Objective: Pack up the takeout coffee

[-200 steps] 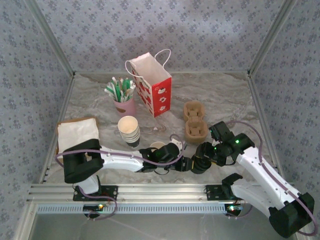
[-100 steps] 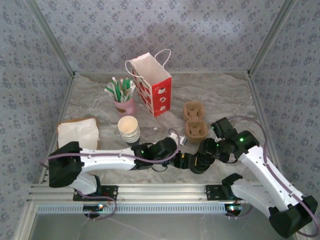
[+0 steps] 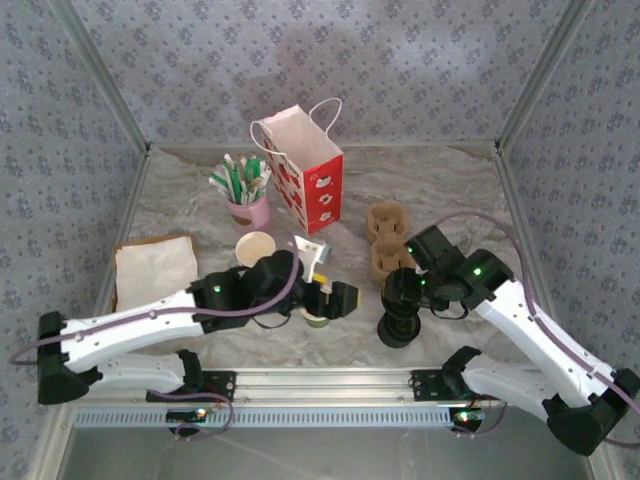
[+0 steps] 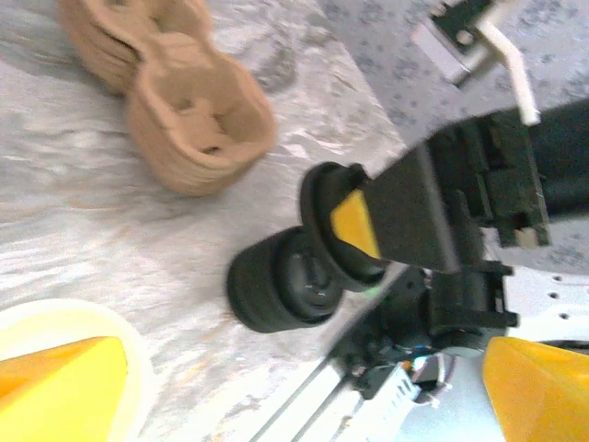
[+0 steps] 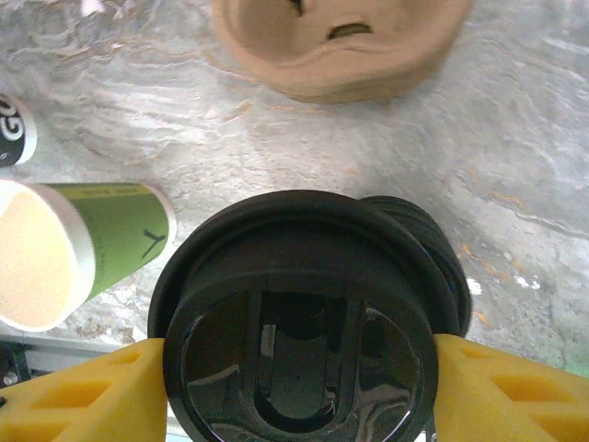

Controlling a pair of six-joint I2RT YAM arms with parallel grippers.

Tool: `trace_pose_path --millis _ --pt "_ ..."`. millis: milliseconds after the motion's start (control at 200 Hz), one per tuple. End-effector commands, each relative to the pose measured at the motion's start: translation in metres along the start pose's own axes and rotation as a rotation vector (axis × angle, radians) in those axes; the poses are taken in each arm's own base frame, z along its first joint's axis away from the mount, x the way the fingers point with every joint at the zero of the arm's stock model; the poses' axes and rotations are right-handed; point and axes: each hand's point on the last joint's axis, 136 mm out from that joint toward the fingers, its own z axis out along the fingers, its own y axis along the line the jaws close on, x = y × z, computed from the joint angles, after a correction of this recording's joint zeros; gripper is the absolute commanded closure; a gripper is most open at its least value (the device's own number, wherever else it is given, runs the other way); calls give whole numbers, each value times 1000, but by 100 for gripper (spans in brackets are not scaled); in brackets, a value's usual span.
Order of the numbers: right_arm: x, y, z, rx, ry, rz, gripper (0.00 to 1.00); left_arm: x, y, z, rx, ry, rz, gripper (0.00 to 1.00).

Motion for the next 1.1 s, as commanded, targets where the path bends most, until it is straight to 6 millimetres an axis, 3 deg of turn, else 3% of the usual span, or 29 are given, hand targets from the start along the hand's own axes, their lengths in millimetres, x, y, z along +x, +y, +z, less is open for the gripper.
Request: trace_pose_path --millis 0,225,460,575,765,1094 --pt "-11 22 -5 -27 -49 -92 32 -3 30 -28 -109 -6 26 1" --pt "-8 69 6 -63 -13 -280 30 1 63 -63 -164 -19 -2 1" --pt "-1 111 22 -27 32 -422 30 27 98 -77 -209 15 -80 0" --pt "3 128 31 -10 42 -510 30 32 106 -85 -211 -3 -106 1" --pt "9 146 46 11 65 -563 30 37 115 -94 -214 -36 -126 1" --pt "9 163 62 30 81 -598 30 42 123 -92 -228 -44 -137 1"
